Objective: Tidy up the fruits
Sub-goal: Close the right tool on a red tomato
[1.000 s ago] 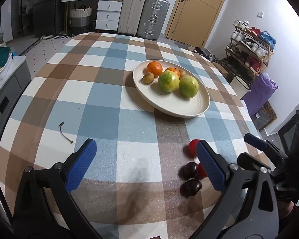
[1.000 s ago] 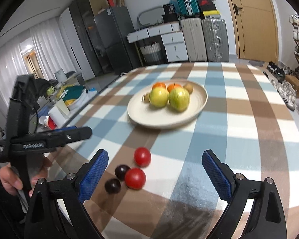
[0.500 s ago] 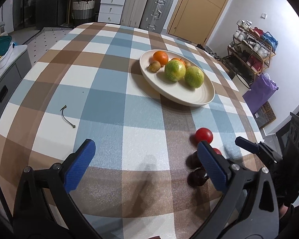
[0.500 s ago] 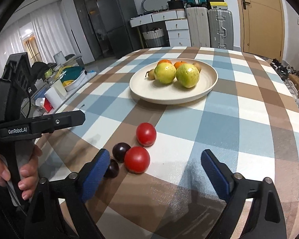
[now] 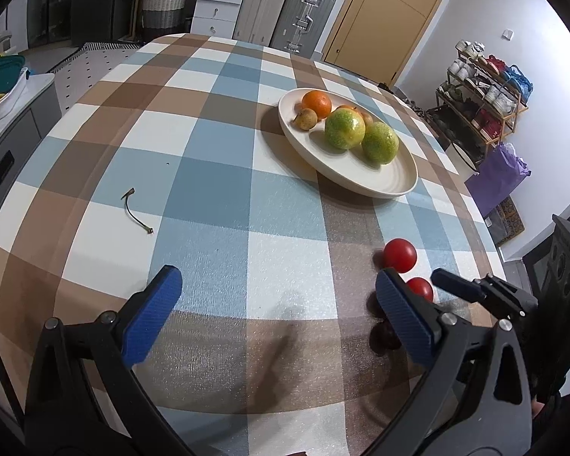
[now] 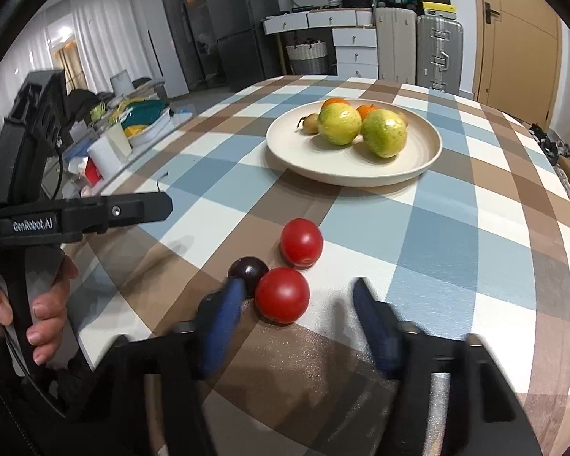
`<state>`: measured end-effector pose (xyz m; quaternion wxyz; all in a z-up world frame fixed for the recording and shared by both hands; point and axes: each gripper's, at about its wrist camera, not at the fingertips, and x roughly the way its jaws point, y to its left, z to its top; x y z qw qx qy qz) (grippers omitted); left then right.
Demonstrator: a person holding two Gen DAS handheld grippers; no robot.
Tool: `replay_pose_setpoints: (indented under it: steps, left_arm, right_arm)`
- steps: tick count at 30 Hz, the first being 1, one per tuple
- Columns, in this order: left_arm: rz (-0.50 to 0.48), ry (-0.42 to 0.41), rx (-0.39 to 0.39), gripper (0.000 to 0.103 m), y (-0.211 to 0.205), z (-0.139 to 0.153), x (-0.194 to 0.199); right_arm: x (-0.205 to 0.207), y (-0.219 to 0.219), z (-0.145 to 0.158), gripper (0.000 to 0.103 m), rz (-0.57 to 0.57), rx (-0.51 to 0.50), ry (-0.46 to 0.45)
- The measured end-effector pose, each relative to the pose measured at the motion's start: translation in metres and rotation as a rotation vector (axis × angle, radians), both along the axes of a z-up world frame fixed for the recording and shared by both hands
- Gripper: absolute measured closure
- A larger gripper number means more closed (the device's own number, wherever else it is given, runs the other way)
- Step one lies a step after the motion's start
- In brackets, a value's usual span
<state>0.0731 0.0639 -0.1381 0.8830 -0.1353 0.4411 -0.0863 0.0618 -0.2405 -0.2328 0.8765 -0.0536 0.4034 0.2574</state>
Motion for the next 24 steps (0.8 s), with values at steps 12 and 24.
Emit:
replay_pose_setpoints:
  steps: [12, 24]
  left_arm:
    - [0.01, -0.006, -0.025, 0.002, 0.008, -0.002, -0.005]
    - [-0.177, -0.001, -0.042, 0.002, -0.034, -0.001, -0.017]
  right_arm:
    - [-0.005, 0.002, 0.001, 0.072, 0.022, 0.014, 0.004]
    - [-0.006, -0.015, 0.015, 0.072, -0.026, 0.057, -0.031]
